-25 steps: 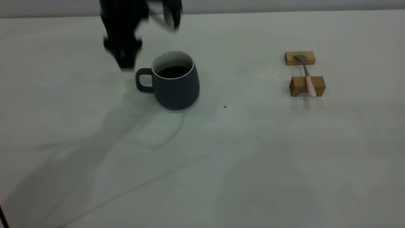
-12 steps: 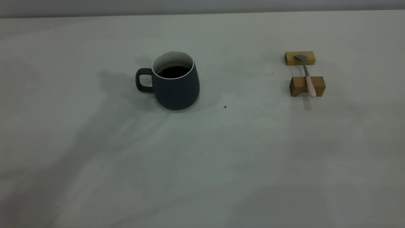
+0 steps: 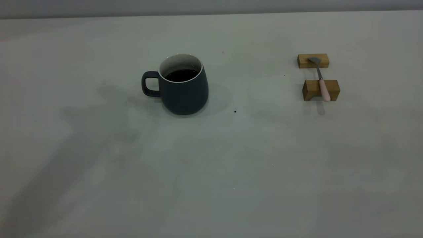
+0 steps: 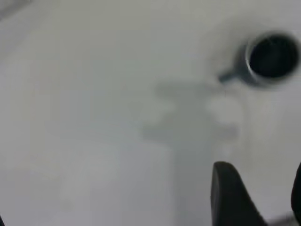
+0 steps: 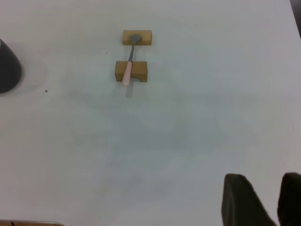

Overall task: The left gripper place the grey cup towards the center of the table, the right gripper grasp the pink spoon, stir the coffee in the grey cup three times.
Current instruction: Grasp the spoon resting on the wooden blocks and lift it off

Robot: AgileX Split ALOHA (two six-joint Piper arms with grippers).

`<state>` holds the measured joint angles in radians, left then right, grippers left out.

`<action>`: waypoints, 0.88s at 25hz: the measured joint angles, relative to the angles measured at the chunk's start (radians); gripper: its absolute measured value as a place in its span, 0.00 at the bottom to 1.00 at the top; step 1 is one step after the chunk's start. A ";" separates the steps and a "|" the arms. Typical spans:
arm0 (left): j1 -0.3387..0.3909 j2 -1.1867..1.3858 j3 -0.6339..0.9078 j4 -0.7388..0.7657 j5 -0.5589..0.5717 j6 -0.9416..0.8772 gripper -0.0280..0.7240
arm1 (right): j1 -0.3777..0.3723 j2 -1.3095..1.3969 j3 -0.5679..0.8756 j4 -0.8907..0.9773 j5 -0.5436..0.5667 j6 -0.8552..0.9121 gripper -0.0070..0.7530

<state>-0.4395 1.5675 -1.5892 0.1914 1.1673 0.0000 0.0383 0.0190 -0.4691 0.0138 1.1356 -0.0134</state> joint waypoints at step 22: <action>0.502 -1.225 1.078 -0.083 -0.081 -0.098 0.55 | 0.000 0.000 0.000 0.000 0.000 0.000 0.32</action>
<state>0.0622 0.3430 -0.5112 0.1081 1.0859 -0.0980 0.0383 0.0190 -0.4691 0.0138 1.1356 -0.0134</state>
